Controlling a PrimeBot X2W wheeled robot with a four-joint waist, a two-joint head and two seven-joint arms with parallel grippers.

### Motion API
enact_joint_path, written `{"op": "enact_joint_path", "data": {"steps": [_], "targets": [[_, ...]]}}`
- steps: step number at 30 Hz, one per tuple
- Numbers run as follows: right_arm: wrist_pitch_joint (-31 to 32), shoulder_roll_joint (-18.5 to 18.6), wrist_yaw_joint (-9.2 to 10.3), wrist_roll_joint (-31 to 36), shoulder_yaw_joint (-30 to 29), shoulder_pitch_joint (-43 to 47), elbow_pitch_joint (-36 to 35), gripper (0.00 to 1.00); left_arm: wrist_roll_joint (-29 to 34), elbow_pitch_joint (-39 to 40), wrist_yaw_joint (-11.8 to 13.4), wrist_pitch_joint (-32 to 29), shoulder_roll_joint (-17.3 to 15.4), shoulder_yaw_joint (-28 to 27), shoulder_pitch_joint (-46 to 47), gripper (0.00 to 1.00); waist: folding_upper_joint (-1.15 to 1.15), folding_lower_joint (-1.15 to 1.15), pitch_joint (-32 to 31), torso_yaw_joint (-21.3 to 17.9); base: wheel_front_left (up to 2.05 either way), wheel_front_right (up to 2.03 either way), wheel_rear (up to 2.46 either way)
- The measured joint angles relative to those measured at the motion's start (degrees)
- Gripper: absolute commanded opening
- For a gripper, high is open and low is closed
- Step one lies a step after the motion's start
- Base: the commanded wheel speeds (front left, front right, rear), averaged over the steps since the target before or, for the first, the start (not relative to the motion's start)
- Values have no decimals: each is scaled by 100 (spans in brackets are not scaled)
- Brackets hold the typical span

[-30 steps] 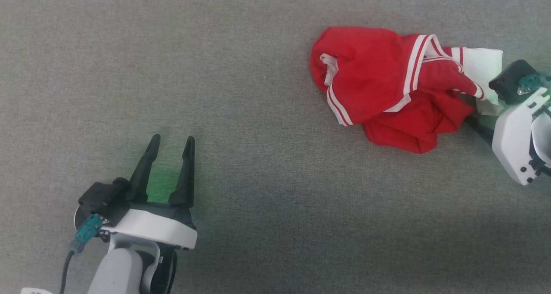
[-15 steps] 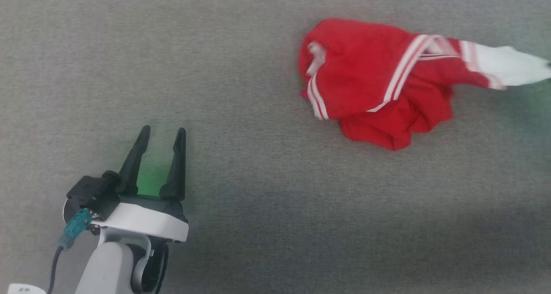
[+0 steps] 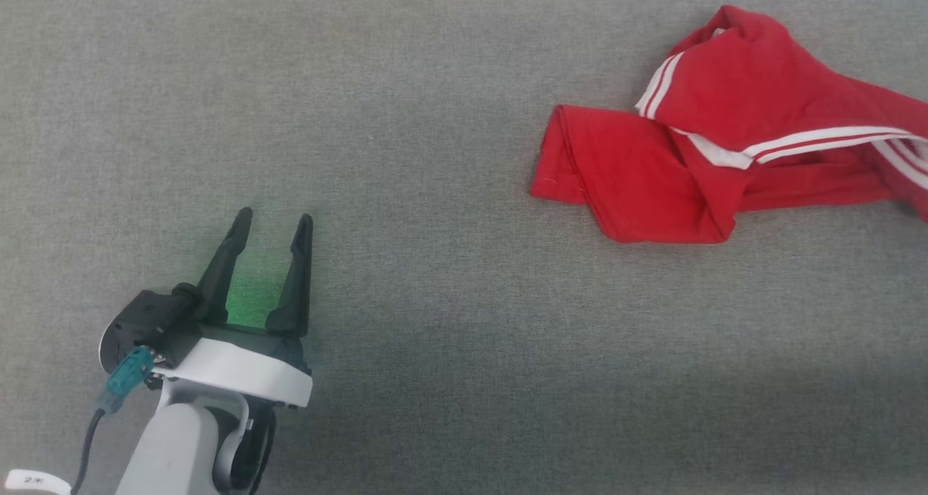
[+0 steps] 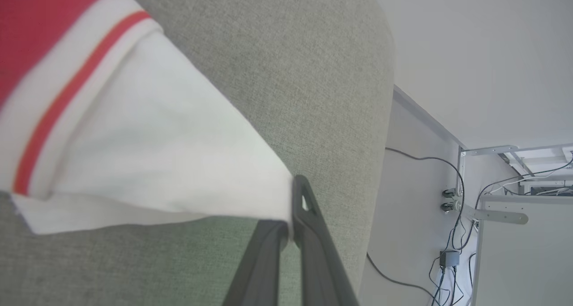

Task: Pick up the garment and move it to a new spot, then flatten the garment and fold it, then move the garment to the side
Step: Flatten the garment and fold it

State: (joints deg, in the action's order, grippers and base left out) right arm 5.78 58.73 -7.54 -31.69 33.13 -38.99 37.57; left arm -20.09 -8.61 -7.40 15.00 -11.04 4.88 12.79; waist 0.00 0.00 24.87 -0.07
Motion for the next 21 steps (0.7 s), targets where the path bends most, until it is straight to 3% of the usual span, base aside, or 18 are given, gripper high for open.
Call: {"op": "enact_joint_path", "data": {"steps": [1, 2, 3, 4, 9, 14, 17, 21], "targets": [[-81, -80, 0, 14, -91, 26, 57, 0, 1, -4, 0, 0, -38, 37, 1, 100, 0, 0, -16, -12, 0, 0, 0], [-187, -191, 0, 12, -230, 39, 145, 9, 2, -12, 0, 0, -84, 74, 5, 100, 0, 0, -33, -28, 0, 0, 0], [-282, -292, 0, 11, -363, 60, 214, 44, 2, -25, 0, 0, -137, 111, 21, 100, 0, 0, -56, -45, 0, 0, 0], [-401, -397, 0, 18, -475, 91, 280, 100, -4, -33, 0, 0, -196, 163, 49, 100, 0, 0, -85, -67, 0, 0, 0], [-1209, -821, 0, 3, -1244, 324, 684, 100, -47, -25, 0, 1, -818, 705, 455, 100, 0, 0, -258, -245, 0, 0, 0], [-1981, -1376, 1, -390, -2224, 726, 689, 100, -305, 60, 0, -421, -1681, 1736, 1365, 100, 0, 0, -442, -529, 0, 0, 0], [-2057, -1801, 2, -643, -2744, 1001, 116, 100, -745, 224, -1, -1094, -2148, 2558, 2028, 100, 0, 0, -512, -771, 0, 0, 0], [-2078, -2427, 2, -527, -3382, 1451, -1244, 100, -1773, 420, -1, -2212, -2536, 3571, 2973, 100, 0, 0, -547, -1141, 0, 0, 0]]}}
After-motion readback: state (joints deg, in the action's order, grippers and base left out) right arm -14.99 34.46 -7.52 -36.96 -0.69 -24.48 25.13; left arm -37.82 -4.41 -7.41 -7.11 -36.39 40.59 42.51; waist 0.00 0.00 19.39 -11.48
